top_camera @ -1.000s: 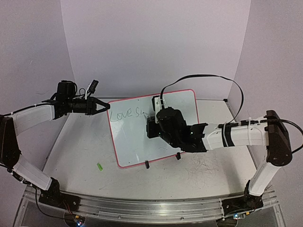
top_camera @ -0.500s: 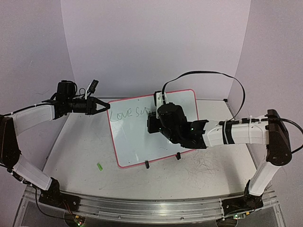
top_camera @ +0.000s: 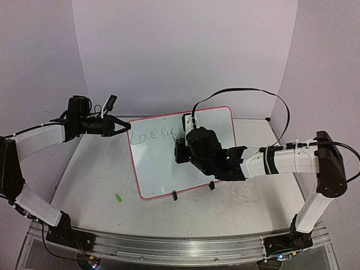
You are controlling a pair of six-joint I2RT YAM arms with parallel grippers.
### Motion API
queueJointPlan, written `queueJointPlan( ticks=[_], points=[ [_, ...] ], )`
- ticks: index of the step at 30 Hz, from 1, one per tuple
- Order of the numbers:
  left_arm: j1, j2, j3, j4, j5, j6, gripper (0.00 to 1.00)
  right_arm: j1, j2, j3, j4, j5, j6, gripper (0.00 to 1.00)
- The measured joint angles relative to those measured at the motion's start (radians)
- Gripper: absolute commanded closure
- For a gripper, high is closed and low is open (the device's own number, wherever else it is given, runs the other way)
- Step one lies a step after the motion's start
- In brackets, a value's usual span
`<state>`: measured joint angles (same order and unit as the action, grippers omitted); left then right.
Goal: Write a sentence on the whiteboard
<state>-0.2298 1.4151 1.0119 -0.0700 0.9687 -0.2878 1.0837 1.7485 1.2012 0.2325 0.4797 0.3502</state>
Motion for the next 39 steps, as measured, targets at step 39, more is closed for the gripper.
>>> queueJointPlan(
  ticks=[39],
  points=[
    [0.000,0.000,-0.002,0.001,0.008,0.000,0.87,-0.032,-0.029,0.016,-0.013,-0.027,-0.024,1.00]
  ],
)
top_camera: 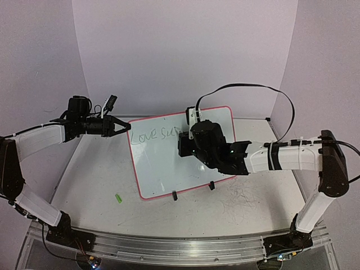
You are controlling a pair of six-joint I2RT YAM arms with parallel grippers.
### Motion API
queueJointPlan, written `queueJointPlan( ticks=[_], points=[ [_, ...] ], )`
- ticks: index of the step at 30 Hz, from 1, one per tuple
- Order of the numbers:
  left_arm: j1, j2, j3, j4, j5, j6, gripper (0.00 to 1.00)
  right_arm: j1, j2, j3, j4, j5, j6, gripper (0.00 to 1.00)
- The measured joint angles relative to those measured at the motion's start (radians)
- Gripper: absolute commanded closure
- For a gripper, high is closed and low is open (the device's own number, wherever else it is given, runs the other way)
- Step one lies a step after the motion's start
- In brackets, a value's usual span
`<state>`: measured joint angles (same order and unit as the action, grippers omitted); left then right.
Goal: Write a sentence on the whiteboard
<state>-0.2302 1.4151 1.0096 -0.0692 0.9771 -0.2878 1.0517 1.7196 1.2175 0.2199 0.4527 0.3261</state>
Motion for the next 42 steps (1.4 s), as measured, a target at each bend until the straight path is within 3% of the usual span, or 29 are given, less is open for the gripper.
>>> queueJointPlan(
  ticks=[42],
  points=[
    [0.000,0.000,0.000,0.000,-0.004,0.000,0.88,0.012,-0.015,-0.073,0.017,-0.022,0.061,1.00]
  ],
)
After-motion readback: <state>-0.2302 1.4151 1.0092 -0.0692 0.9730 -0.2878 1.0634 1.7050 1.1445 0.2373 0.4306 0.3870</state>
